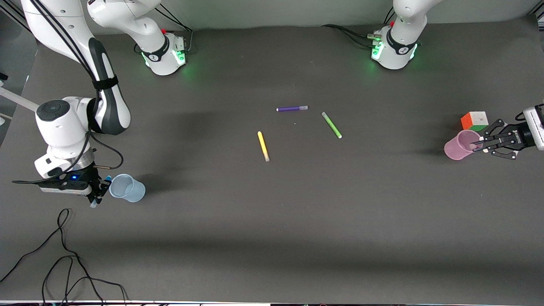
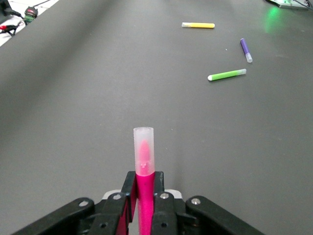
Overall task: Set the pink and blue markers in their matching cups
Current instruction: 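Lower the markers into the matching cups and open both grippers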
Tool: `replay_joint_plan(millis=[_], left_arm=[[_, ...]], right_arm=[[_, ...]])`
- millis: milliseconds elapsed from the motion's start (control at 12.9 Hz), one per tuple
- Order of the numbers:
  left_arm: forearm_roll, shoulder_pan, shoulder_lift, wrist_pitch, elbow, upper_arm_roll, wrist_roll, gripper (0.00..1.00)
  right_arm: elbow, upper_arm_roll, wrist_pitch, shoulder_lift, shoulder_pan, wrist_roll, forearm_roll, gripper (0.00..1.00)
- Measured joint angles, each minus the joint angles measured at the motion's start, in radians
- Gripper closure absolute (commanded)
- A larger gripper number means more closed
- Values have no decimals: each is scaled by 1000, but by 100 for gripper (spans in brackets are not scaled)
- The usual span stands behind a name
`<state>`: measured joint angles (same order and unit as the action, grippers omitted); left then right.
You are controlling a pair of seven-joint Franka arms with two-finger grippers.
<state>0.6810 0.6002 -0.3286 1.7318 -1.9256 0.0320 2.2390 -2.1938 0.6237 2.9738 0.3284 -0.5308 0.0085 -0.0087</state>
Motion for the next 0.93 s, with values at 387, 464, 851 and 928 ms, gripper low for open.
replay_joint_plan(millis=[387, 464, 851, 928], left_arm=[[-6, 48, -19, -1, -64, -3, 21, 100], [-6, 58, -30, -2, -70, -3, 25, 100], [-6, 79, -51, -2, -93, -3, 32, 100], [-6, 80, -51, -2, -94, -3, 32, 69]], right_arm=[[5, -58, 68, 18, -7, 0, 84, 100], [5, -61, 83, 29, -7, 0, 88, 100], [5, -62, 135, 76, 0, 0, 91, 100], [5, -62, 137, 79, 2, 0, 92, 100]])
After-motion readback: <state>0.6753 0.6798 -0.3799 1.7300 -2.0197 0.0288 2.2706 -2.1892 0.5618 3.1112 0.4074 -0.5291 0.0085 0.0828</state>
